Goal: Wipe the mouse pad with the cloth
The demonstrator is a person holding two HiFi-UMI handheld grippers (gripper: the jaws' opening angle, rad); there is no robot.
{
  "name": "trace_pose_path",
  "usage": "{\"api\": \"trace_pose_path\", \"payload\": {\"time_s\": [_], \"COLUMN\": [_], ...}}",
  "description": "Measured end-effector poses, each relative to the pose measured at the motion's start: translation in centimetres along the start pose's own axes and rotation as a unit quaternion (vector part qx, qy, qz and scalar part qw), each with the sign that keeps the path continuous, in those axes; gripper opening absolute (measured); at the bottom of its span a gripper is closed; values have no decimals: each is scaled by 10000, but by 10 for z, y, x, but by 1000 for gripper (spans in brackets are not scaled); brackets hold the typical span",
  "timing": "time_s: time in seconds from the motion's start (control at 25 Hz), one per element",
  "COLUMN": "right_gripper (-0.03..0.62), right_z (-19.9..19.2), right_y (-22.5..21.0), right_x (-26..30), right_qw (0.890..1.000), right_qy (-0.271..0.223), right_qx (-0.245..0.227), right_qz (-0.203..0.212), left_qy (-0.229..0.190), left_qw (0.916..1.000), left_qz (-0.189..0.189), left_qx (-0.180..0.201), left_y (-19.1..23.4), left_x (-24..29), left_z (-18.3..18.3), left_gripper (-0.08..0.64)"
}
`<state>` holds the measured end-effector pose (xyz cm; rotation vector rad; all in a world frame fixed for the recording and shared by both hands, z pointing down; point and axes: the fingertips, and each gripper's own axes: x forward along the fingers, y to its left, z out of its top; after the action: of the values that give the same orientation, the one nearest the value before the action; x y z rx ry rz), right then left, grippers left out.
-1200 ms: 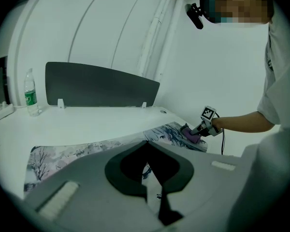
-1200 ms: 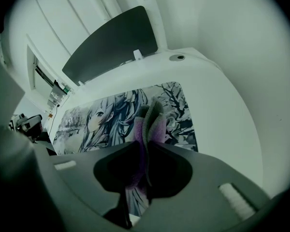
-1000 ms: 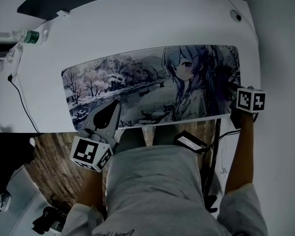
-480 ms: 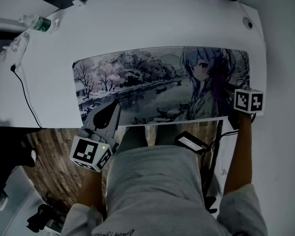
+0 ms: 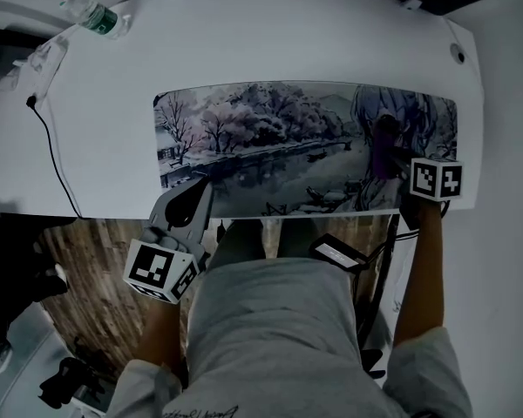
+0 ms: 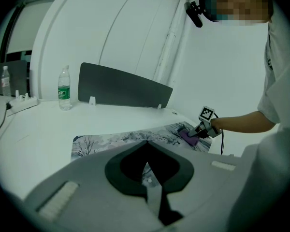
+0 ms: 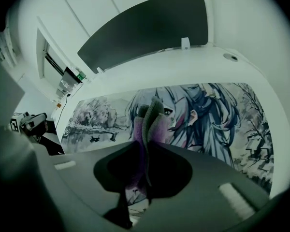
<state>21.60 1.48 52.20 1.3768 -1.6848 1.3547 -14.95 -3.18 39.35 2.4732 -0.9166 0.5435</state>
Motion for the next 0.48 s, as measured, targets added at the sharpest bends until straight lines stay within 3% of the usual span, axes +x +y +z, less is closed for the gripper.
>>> {"api": "trace_pose_path", "payload": {"time_s": [0.48], "right_gripper": [69], "right_z": [6], "right_y": [74], "right_x": [30], "right_qw": [9997], "right_qy": [33], "right_qx": [-190], "right_qz": [145], "left_qy": [-80], "left_qw": [9998], "left_qz": [153], "left_qx": [-58], "left_y": [59], "left_x": [-49], "left_z": [-11], "left_gripper": [18]}}
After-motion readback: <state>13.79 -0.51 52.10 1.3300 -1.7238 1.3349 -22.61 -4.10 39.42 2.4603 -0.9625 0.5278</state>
